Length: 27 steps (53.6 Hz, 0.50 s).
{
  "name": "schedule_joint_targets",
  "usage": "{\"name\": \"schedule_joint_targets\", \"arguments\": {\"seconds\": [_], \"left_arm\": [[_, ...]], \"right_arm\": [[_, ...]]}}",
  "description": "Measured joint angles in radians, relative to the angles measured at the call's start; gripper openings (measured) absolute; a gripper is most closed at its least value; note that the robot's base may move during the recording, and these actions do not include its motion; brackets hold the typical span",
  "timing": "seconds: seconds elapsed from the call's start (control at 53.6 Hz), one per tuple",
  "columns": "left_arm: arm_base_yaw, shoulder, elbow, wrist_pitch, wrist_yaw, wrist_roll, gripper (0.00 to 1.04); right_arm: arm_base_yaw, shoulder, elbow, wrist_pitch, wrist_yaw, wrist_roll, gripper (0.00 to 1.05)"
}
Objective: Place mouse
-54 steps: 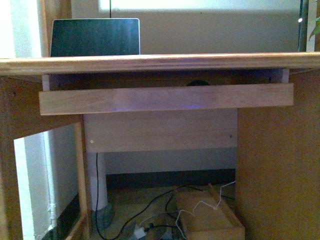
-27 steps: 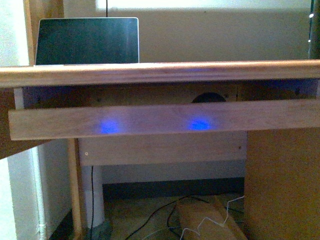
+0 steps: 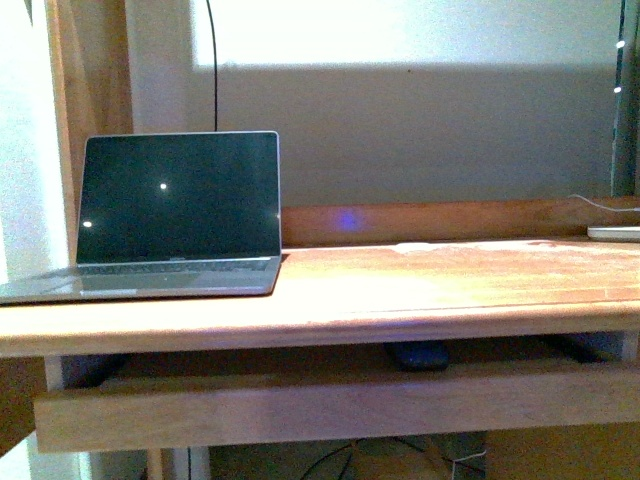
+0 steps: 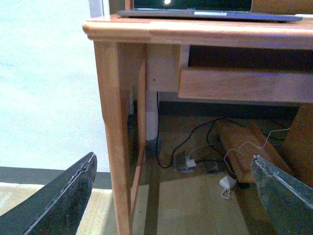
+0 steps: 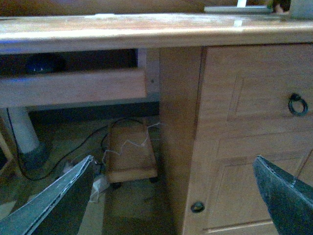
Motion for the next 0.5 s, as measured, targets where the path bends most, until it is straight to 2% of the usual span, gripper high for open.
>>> {"name": "schedule_joint_targets", "arguments": {"seconds": [0.149,0.243,0.28,0.392,0.467,0.504], "left_arm": [[0.000,0.000,0.000,0.000,0.000,0.000,0.97],[-0.002,0.084,0.051,-0.135,0.065,-0.085,0.97],[0.006,0.127,0.056,-0.137,0.101,-0.100,0.97],[0.098,0.341,0.064,0.024,0.220,-0.064,0.97],[0.147,0.507,0.083,0.162,0.301,0.016,0.97],[0.171,0.640,0.101,0.281,0.343,0.097,0.97]], "right_arm": [[0.000,0.000,0.000,0.000,-0.001,0.000,0.97],[0.000,0.000,0.000,0.000,0.000,0.000,0.97],[0.000,0.000,0.000,0.000,-0.001,0.000,0.97],[0.000,0.000,0.000,0.000,0.000,0.000,0.97],[0.000,0.000,0.000,0.000,0.000,0.000,0.97],[0.000,0.000,0.000,0.000,0.000,0.000,0.97]]}}
